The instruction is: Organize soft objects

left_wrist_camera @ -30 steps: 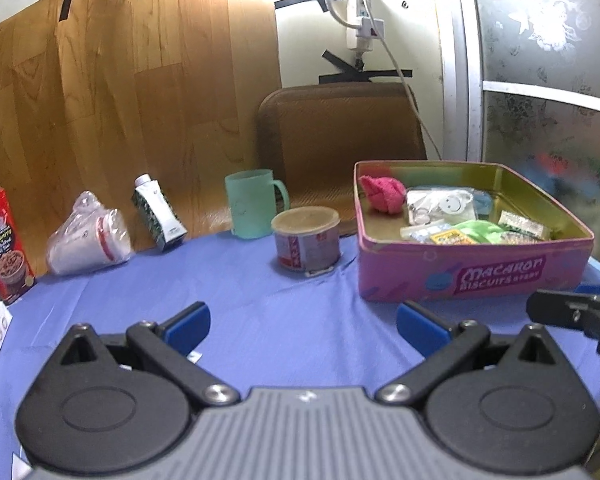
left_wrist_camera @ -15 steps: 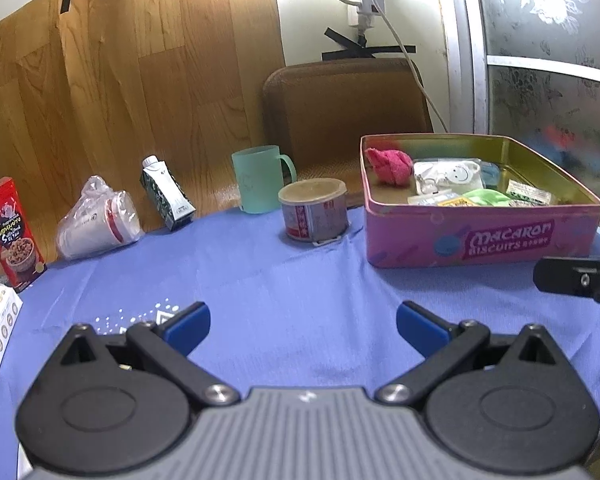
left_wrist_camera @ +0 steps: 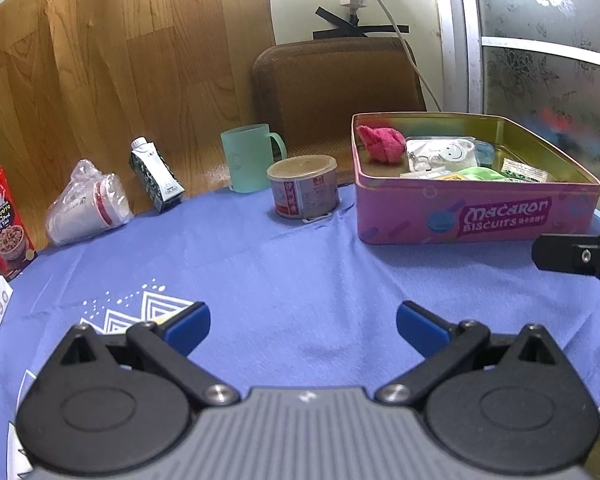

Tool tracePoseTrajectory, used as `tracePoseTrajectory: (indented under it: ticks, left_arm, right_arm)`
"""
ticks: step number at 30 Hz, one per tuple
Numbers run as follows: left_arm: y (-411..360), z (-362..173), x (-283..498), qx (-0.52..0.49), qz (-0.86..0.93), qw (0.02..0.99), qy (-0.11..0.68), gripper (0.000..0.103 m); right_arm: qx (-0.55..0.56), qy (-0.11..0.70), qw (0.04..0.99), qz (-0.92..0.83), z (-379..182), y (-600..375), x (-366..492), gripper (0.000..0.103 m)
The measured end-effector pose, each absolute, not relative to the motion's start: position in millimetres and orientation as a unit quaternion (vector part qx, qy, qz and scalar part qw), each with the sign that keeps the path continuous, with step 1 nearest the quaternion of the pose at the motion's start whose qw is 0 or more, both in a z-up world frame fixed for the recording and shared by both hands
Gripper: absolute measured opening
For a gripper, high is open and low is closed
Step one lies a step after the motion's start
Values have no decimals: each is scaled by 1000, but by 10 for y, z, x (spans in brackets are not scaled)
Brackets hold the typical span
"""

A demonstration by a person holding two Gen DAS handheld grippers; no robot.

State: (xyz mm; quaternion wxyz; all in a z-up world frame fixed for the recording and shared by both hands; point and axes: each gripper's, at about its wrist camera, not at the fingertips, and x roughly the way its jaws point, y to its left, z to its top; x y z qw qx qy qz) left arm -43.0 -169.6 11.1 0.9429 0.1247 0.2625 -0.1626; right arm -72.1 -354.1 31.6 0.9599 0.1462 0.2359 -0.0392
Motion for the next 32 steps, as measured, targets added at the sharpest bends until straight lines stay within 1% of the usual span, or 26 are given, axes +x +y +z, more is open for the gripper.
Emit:
tracePoseTrajectory:
  ticks: [30,32]
  left_arm:
    - [-1710,44,-403,111,-187,936,276,103]
    - [-1715,40,-401,109,-193,935,275,103]
  right_arm:
    - [151,256,954,-43,224,-3522,-650,78]
    - [151,258,953,-42,212,-3520,-641,80]
